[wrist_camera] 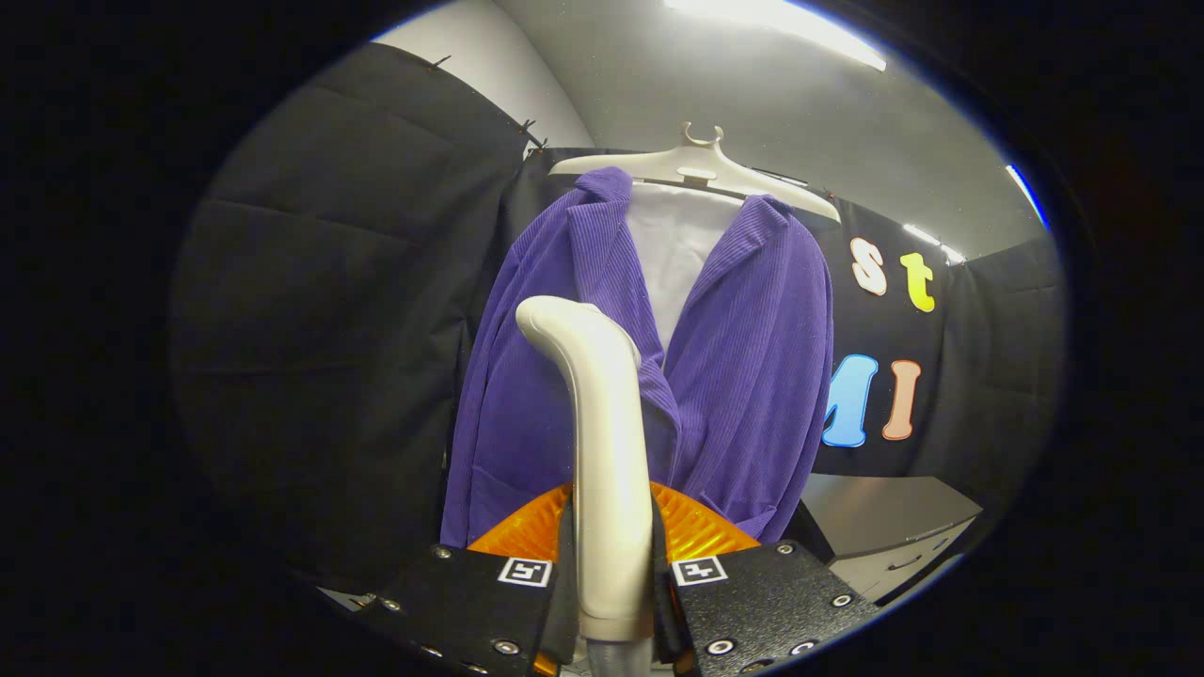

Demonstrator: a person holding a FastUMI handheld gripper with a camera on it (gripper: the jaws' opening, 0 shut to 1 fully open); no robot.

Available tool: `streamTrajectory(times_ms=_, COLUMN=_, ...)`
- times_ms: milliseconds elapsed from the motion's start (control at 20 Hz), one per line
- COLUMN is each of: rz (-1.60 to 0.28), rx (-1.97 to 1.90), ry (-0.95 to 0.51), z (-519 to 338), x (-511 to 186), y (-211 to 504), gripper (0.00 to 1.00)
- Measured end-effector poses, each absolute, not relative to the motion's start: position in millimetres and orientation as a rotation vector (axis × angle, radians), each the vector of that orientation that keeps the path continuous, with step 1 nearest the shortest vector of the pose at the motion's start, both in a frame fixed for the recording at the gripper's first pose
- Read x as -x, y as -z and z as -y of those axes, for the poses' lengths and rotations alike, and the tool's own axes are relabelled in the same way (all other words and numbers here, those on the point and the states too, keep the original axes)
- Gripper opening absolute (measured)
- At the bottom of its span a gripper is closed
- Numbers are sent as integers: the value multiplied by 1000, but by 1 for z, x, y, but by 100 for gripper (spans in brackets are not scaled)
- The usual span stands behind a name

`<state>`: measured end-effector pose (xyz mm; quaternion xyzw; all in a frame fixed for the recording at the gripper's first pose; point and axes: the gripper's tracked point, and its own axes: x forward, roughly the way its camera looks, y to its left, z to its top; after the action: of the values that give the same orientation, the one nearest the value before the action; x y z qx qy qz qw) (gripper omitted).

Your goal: Iron the clothes twice with a garment steamer, once on the left side and once on the right side.

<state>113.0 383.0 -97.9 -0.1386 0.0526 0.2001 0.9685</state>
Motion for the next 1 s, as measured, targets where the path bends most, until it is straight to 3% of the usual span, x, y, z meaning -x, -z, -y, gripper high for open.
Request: streamTrajectory(times_ms=1000, rz=-411, rx=451, ry=-471, z=-350, x=-62, y=274, gripper=32)
